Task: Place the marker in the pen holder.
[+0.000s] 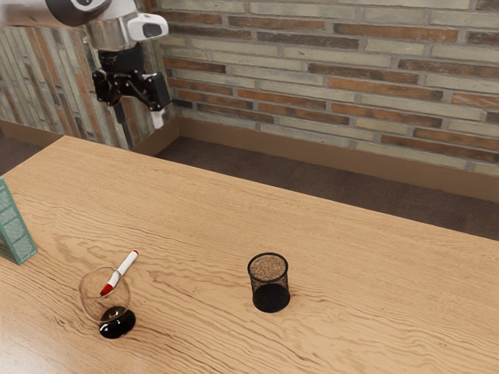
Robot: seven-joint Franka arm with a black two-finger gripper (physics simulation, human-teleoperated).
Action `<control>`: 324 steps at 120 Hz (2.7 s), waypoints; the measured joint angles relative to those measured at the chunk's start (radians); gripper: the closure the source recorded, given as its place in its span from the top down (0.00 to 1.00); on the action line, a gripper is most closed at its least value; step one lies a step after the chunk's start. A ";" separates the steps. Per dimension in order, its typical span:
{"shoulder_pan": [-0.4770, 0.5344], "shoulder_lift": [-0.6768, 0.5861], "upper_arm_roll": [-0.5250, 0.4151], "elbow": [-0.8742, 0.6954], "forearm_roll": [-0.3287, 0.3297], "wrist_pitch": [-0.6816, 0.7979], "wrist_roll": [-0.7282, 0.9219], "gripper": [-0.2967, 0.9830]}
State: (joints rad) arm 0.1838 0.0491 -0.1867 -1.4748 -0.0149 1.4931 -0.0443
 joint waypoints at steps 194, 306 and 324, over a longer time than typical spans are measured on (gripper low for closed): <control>-0.090 0.280 0.317 -0.670 -0.047 0.953 0.224 0.33; -0.385 0.051 0.245 -0.518 -0.019 0.716 0.193 0.19; -0.529 0.098 0.242 -0.372 -0.019 0.635 0.158 0.19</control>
State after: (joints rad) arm -0.3449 0.1475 0.0554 -1.8470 -0.0340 2.1284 0.1133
